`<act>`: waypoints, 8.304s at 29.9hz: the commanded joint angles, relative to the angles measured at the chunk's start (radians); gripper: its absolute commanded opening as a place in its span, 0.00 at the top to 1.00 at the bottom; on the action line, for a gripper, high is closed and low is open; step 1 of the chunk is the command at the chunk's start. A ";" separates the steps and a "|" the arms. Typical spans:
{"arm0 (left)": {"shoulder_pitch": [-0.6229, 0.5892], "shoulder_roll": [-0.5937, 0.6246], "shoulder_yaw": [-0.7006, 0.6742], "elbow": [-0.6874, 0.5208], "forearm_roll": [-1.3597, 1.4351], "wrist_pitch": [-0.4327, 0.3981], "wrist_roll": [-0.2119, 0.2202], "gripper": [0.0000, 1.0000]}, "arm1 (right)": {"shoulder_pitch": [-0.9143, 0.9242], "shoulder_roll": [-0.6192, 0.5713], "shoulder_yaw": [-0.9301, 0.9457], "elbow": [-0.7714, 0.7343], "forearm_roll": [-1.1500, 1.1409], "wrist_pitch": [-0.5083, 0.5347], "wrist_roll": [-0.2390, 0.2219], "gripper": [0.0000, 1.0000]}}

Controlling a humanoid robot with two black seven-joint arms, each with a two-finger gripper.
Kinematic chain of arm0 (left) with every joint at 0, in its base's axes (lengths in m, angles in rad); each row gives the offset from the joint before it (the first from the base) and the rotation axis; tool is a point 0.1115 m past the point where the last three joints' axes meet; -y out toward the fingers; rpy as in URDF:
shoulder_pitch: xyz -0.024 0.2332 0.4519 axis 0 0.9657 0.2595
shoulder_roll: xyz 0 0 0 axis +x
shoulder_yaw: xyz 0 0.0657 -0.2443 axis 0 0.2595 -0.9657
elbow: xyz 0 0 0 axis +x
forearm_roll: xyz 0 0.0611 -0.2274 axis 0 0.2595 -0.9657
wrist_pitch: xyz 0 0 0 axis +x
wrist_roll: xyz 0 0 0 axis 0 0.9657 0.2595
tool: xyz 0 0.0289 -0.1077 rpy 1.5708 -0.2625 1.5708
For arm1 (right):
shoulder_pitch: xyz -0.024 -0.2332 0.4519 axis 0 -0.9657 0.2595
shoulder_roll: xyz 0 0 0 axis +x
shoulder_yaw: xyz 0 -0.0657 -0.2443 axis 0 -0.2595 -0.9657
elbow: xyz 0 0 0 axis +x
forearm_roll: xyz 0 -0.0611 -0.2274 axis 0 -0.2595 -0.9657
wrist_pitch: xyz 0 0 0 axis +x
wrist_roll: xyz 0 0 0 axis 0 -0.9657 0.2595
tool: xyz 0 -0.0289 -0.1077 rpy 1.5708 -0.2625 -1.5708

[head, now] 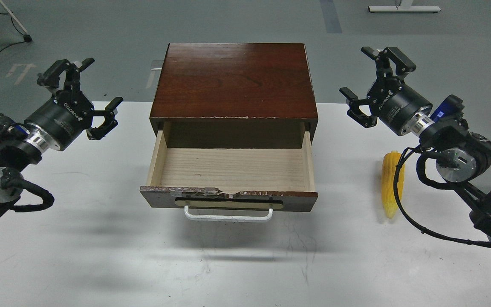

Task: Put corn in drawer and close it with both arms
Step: 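Raise the right gripper and open it above the yellow corn cob, then lower the right gripper down onto the yellow corn cob, then close the right gripper on the corn cob and lift it, then carry the corn cob with the right gripper into the open drawer, then open the right gripper, release the corn, and withdraw it upward, then move the left gripper down in front of the drawer handle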

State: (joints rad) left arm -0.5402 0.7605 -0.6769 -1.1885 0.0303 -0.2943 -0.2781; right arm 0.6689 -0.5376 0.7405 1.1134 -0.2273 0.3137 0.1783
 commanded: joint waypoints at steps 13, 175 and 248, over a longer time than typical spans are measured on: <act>0.017 -0.012 -0.003 0.012 0.036 -0.006 -0.003 0.01 | -0.029 -0.010 0.036 -0.040 -0.001 0.021 0.003 0.00; 0.097 0.045 -0.007 0.013 0.039 0.006 -0.015 0.01 | 0.741 0.093 -0.828 0.089 -1.034 -0.667 0.259 0.00; -0.155 0.507 0.350 -0.577 1.438 -0.132 -0.211 1.00 | 0.057 -0.099 -0.294 -0.366 0.174 -0.131 0.040 0.00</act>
State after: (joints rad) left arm -0.6788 1.2611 -0.3234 -1.7648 1.4649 -0.3330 -0.4886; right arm 0.7230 -0.6369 0.4462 0.7483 -0.0476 0.1823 0.2186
